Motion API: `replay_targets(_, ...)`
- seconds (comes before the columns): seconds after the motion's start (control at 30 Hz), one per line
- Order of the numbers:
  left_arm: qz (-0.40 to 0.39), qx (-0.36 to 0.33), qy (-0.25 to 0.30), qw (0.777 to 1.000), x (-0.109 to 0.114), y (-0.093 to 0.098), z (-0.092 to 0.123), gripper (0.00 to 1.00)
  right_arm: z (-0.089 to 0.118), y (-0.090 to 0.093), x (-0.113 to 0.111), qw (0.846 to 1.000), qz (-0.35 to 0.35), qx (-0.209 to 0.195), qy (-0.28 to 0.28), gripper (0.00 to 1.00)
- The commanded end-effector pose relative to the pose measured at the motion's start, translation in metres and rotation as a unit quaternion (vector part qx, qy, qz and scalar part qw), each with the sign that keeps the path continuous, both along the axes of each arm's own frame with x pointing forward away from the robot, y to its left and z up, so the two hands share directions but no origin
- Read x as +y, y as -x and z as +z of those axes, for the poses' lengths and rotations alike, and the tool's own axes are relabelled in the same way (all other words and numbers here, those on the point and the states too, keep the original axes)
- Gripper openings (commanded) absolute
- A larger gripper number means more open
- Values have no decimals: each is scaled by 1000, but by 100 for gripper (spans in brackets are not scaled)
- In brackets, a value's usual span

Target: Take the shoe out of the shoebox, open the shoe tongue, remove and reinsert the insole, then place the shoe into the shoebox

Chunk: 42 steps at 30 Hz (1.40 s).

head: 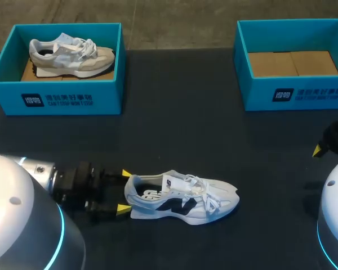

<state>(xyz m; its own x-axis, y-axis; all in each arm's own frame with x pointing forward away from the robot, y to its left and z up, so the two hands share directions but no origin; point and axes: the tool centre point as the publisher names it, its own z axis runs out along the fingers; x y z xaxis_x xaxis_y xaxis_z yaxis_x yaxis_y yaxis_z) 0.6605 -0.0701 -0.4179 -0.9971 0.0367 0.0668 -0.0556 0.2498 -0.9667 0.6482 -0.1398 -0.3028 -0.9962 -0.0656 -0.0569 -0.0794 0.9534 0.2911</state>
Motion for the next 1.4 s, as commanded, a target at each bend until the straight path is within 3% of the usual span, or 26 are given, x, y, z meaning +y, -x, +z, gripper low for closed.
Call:
replay_targets(0.03,2,-1,-3,1000,-1,0,-1,100,-1,1,1,1000,-1,-1,2,100)
replay_targets(0.67,9,-2,-4,1000,12,13,0,100,-1,1,1,1000,-1,-1,2,100)
replay_targets(1.4,-19,5,-3,1000,-15,13,-2,100,-1,1,1,1000,-1,-1,2,100)
